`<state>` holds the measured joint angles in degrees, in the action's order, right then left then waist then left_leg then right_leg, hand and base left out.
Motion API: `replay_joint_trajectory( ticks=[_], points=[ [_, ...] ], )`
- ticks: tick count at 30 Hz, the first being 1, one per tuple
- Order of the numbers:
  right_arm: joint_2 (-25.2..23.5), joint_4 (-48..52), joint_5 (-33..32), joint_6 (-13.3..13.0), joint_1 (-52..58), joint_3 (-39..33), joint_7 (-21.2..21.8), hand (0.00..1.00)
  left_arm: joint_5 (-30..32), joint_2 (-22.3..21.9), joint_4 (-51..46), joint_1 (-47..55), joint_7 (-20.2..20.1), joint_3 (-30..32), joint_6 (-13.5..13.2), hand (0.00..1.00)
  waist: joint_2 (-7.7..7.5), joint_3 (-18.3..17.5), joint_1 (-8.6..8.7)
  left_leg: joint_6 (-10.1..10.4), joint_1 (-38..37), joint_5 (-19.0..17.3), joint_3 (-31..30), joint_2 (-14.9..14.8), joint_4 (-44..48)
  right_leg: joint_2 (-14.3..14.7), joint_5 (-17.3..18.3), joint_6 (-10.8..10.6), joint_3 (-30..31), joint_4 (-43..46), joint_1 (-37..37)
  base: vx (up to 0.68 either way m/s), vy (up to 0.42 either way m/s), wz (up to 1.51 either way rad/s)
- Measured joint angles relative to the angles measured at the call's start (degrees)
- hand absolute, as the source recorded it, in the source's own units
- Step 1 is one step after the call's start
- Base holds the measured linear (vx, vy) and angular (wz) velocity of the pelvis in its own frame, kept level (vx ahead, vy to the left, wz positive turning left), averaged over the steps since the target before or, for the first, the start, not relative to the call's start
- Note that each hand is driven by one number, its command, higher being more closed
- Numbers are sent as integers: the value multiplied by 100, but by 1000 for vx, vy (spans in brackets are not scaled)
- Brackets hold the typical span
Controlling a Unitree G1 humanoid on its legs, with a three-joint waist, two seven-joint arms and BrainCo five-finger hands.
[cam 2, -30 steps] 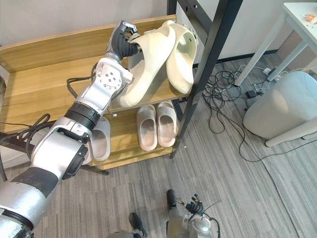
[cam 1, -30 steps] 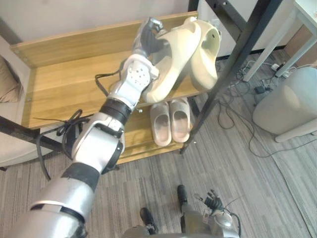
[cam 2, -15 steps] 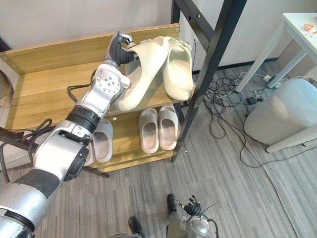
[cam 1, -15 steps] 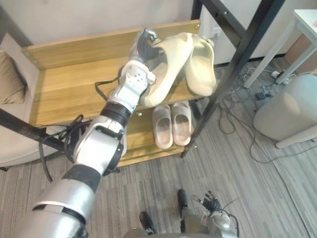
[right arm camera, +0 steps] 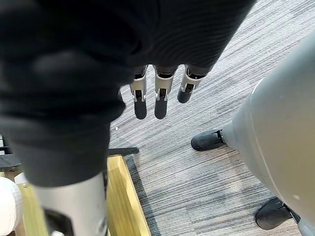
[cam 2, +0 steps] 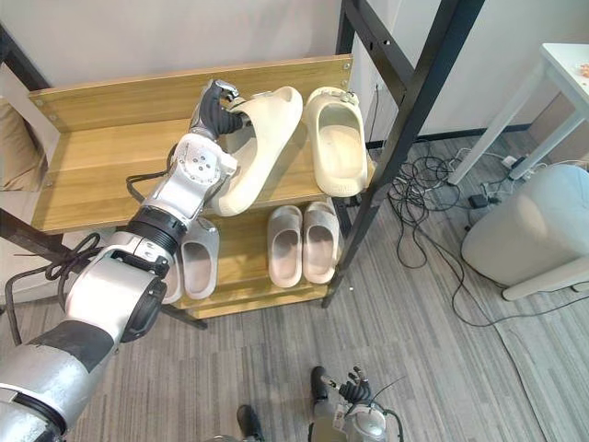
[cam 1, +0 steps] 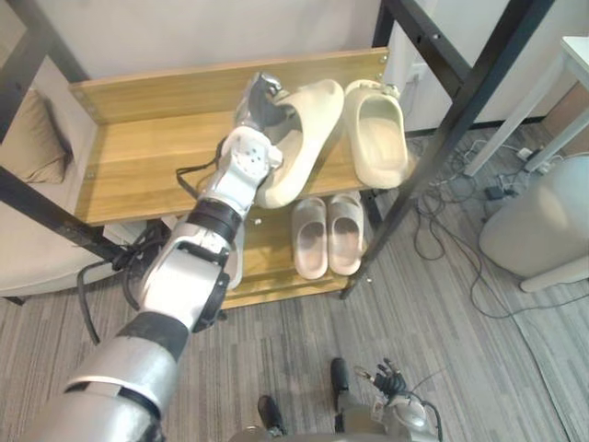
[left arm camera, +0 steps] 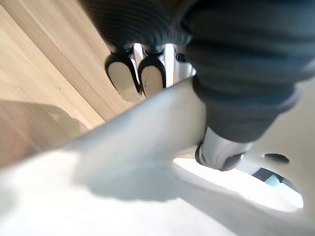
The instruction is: Organize the slippers on the shoe rack
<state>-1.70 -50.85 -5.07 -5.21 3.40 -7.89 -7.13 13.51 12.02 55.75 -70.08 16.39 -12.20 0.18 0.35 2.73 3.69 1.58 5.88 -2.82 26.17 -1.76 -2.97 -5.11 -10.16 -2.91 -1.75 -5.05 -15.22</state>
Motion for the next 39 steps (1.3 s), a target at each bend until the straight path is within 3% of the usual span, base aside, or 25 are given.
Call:
replay_joint_trajectory(
  ticks=[12, 30, 39],
  points=[
    [-15, 2, -9, 0, -107, 268, -12, 0, 55, 35, -125, -6, 247, 382, 85, 0, -44, -109, 1, 2, 216, 1, 136, -53, 42, 53, -74, -44, 104, 174, -347, -10, 0, -4],
    [-5, 21, -11, 5, -130, 363, -17, 0, 38, -245, -314, -20, 247, 296, 84, 0, -51, -105, -9, -14, 215, 8, 1, -71, 111, 23, -77, -44, 27, 174, -254, -13, 2, 3],
    [-35, 19, -7, 72, -102, 346, -14, 0, -450, -280, -1282, 133, 369, 83, -90, 0, -51, -103, -122, -18, 40, 40, -295, -67, 131, -21, -67, -42, -202, 59, 128, -1, 11, 15]
  ],
)
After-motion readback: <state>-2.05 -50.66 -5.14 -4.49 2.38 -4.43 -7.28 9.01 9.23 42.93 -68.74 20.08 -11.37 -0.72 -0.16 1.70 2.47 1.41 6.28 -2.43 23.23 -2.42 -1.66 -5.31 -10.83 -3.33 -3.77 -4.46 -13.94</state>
